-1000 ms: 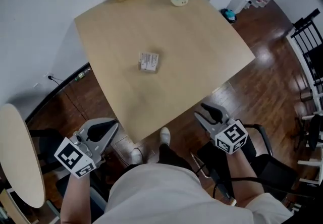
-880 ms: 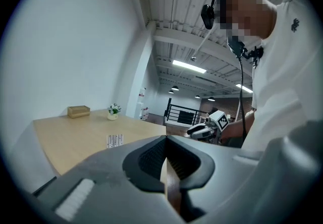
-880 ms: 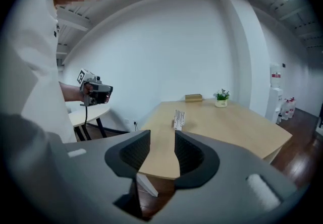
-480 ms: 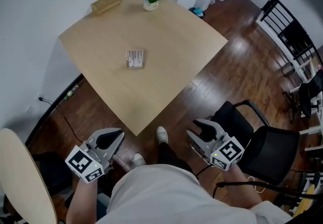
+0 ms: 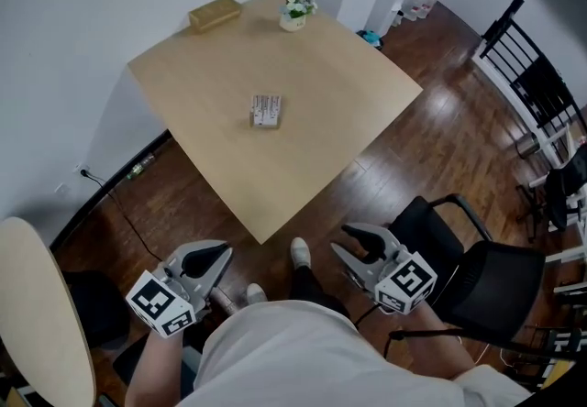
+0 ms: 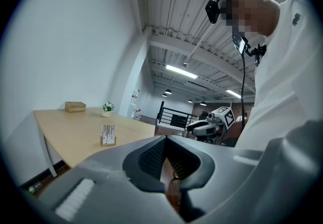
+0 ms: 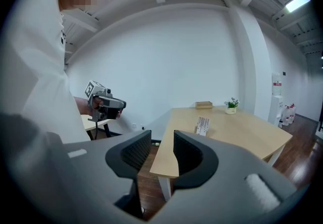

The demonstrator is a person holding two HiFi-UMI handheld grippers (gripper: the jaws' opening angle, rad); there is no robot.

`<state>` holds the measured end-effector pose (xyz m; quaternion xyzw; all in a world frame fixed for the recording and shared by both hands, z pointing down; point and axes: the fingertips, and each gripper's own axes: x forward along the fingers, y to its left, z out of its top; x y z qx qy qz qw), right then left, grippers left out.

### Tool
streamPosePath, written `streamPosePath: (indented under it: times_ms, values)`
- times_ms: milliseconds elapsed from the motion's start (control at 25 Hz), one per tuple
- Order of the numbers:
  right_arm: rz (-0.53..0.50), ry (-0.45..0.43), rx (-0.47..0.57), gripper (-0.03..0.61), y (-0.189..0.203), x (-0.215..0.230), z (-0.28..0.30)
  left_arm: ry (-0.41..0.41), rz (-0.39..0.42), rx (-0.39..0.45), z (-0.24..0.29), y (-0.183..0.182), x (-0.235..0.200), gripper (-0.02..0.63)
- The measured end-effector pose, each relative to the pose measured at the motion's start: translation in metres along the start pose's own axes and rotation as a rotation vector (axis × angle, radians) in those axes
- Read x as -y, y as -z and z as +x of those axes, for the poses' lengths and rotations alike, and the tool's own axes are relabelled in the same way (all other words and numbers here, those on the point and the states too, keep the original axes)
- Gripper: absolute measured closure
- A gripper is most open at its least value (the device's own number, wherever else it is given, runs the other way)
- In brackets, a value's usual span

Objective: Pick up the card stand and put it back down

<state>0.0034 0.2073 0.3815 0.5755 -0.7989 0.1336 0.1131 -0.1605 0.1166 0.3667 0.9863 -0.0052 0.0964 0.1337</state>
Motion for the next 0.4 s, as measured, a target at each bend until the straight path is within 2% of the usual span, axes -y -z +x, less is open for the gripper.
streamPosePath:
  times_ms: [400]
  values:
    - [-0.023,-0.032,0.004,0.437,-0.003,-0.017,0.016,-0.019,-0.012,0.004,-0.018,0.01,-0.002,0.61]
